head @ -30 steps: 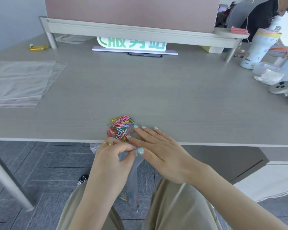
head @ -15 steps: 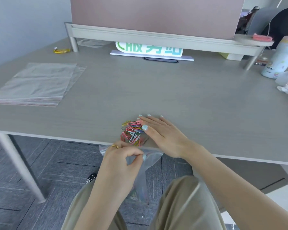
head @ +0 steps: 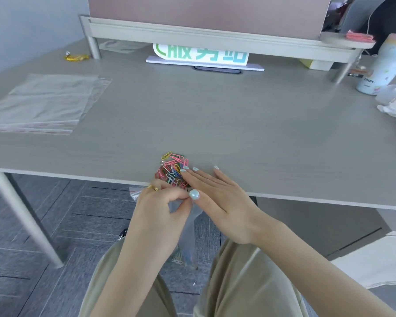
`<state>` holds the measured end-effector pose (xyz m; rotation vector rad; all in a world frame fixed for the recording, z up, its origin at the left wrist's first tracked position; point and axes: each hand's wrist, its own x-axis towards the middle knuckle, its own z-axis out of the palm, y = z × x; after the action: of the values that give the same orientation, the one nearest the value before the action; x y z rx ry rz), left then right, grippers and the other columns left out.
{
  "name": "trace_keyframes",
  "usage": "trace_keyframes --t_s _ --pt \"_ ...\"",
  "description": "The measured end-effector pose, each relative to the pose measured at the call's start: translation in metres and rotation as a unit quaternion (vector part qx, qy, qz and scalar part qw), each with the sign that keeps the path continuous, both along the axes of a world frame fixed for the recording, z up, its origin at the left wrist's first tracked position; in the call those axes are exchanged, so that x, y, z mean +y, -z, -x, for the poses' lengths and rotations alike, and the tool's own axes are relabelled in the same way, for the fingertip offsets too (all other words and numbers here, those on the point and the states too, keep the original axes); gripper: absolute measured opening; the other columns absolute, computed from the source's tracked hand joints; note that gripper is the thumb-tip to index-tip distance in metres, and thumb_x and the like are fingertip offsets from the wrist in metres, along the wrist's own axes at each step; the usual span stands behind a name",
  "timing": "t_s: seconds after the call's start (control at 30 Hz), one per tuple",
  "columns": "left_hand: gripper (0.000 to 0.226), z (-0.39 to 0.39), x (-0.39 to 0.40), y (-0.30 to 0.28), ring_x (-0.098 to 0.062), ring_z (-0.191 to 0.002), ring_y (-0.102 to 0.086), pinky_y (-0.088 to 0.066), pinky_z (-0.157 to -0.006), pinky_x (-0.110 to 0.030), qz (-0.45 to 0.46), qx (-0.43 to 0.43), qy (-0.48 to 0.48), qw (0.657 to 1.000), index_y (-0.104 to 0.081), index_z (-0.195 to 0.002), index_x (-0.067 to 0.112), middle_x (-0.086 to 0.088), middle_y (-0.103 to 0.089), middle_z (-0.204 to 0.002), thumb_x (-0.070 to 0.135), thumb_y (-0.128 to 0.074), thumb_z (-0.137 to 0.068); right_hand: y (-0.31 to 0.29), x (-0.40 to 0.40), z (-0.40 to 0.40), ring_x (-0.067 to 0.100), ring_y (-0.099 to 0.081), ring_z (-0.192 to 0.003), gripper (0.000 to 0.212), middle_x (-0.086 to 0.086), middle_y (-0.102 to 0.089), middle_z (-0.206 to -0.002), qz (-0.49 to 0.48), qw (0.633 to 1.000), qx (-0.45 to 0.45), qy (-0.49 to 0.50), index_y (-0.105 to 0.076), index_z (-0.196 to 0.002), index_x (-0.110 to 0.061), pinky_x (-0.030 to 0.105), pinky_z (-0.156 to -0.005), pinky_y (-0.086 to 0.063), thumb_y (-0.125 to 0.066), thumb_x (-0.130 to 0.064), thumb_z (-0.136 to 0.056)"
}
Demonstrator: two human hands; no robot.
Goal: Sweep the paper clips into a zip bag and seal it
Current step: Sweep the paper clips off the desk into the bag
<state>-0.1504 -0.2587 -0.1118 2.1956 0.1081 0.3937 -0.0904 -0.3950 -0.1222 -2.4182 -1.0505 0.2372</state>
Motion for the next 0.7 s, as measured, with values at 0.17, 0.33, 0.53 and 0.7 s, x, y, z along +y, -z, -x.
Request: trace_keyframes --t_s 0.17,0.33,0.53,0.7 --pt "0.012 0.001 0.002 0.002 -0.01 -0.078 -0.052 -0.034 -0.068 -0.004 0.009 -0.008 -0.002 1.0 -0.071 -0.069 0.016 0.0 -0.059 -0.075 0.017 -0.061 -0.074 -0.007 0.004 0.01 -0.015 -0.016 -0.134 0.052 -0.018 -0.033 -0.148 -0.118 0.983 0.138 0.016 -0.034 -0.138 -0.032 0.024 -0.117 0.004 -0.013 -0.05 -0.094" --pt "0.012 0.003 0.006 0.004 -0.003 -0.089 -0.052 -0.03 -0.07 0.002 0.004 0.005 -0.017 1.0 -0.071 -0.073 0.019 0.009 -0.057 -0.086 0.01 -0.064 -0.076 -0.014 0.019 -0.033 -0.009 -0.035 -0.129 0.047 -0.019 -0.051 -0.135 -0.258 0.929 0.24 0.113 -0.051 -0.126 -0.037 0.026 -0.114 -0.017 -0.021 -0.054 -0.094" --pt "0.012 0.003 0.01 0.002 -0.004 -0.09 -0.052 -0.031 -0.071 0.001 0.002 0.014 -0.025 1.0 -0.07 -0.074 0.021 0.014 -0.055 -0.089 0.011 -0.064 -0.077 -0.015 0.05 -0.065 0.004 -0.038 -0.13 0.045 -0.015 -0.048 -0.139 -0.14 0.963 0.224 0.055 -0.057 -0.118 -0.042 0.033 -0.114 -0.02 -0.025 -0.058 -0.09" --pt "0.011 0.003 0.014 0.002 -0.001 -0.09 -0.051 -0.031 -0.072 0.002 -0.002 0.009 -0.029 1.0 -0.071 -0.076 0.02 0.015 -0.055 -0.088 0.012 -0.064 -0.078 -0.013 0.053 -0.056 0.001 -0.05 -0.121 0.048 -0.013 -0.064 -0.12 -0.164 0.953 0.254 -0.018 -0.071 -0.098 -0.026 0.038 -0.112 -0.029 -0.034 -0.055 -0.085"
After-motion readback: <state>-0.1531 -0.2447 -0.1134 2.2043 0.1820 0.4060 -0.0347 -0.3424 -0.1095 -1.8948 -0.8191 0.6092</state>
